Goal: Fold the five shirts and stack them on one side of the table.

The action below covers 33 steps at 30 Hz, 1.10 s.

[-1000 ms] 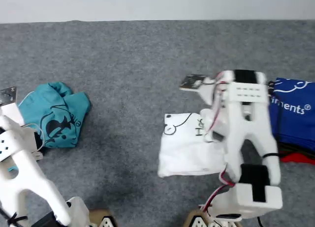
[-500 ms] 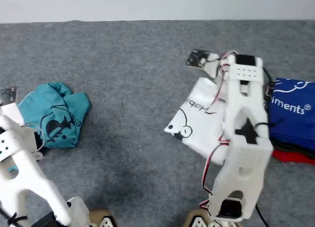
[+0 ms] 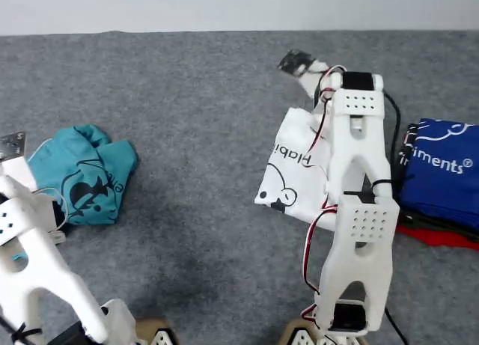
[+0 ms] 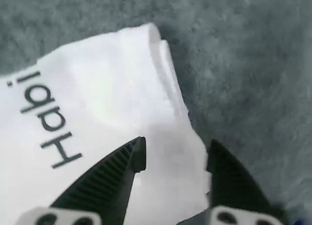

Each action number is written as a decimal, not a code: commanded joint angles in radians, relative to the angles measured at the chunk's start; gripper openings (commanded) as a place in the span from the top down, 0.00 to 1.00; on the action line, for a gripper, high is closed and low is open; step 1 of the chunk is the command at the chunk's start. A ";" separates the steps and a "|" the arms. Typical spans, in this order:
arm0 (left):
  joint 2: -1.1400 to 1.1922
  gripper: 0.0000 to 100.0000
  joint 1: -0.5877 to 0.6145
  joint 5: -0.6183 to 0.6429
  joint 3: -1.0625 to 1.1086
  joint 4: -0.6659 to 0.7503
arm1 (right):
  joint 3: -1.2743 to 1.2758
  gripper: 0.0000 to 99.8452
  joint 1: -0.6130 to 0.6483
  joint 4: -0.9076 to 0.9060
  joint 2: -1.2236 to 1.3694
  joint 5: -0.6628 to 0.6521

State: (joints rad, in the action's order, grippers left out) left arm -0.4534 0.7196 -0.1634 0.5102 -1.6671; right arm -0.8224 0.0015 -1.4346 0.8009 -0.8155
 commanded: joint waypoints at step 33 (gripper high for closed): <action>-0.037 0.99 -0.008 -0.011 0.025 0.063 | 0.282 0.70 0.048 -0.360 -0.314 0.945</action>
State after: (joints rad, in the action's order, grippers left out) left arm -0.4534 0.7165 -0.1665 0.5715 -1.6134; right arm -0.5370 0.0491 -1.7553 0.5186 0.1204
